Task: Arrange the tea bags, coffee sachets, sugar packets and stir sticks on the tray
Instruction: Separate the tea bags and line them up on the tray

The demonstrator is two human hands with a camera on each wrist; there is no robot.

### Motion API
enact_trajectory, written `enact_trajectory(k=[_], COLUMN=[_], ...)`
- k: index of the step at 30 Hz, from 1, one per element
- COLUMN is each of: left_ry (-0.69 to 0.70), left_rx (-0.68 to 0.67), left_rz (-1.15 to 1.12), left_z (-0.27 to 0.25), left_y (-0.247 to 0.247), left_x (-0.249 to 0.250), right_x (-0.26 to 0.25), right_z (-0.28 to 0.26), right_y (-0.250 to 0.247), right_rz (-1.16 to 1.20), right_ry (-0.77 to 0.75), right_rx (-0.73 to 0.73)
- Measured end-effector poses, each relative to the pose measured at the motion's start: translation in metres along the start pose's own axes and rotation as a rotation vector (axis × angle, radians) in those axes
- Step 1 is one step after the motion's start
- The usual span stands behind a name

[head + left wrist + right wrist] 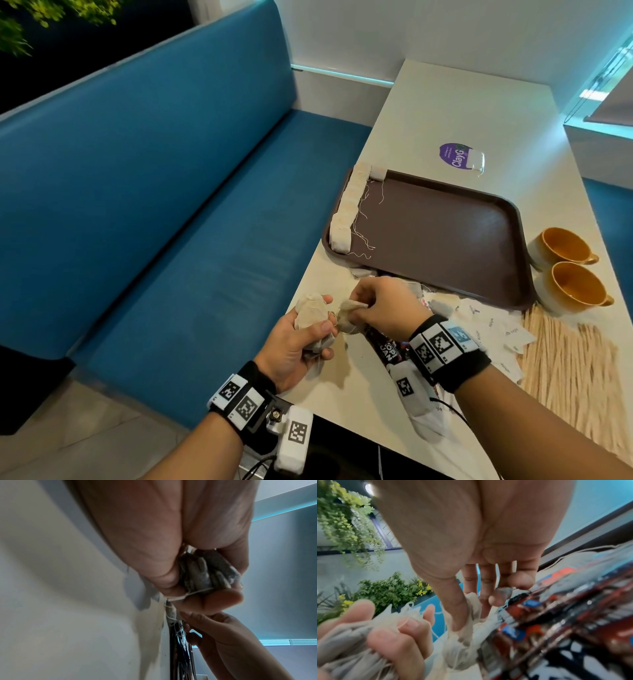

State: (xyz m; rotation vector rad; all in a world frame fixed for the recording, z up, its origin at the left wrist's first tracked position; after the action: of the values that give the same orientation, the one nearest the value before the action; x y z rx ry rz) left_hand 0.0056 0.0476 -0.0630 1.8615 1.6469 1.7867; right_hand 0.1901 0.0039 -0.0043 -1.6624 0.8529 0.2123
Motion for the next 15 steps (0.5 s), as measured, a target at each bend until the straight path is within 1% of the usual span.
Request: enact_trajectory(k=[6,10,15], left_ry=[-0.007,-0.012,-0.014], left_rx=[0.011,0.022,0.014], left_rz=[0.007,0.011,0.018], left_z=[0.000,0.000,-0.001], left_y=[0.000,0.000,0.002], left_x=[0.001,0.000,0.002], right_x=[0.006,0.008,0.010], right_z=[-0.008,-0.011,-0.020], right_y=[-0.009,-0.012,-0.024], right_rz=[-0.035,-0.031,0.094], right_ry=[-0.034,-0.011,0.011], right_rx=[0.062,0.090,0.233])
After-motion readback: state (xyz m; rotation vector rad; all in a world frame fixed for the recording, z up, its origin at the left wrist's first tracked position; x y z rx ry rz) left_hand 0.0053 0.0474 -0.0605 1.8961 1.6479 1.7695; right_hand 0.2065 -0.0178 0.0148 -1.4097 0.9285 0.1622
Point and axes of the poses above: each hand's wrist, its own z-axis towards the middle knuckle, its own y-axis out of the palm, x = y × z, the point moved 2 cm from there along z, towards the middle knuckle
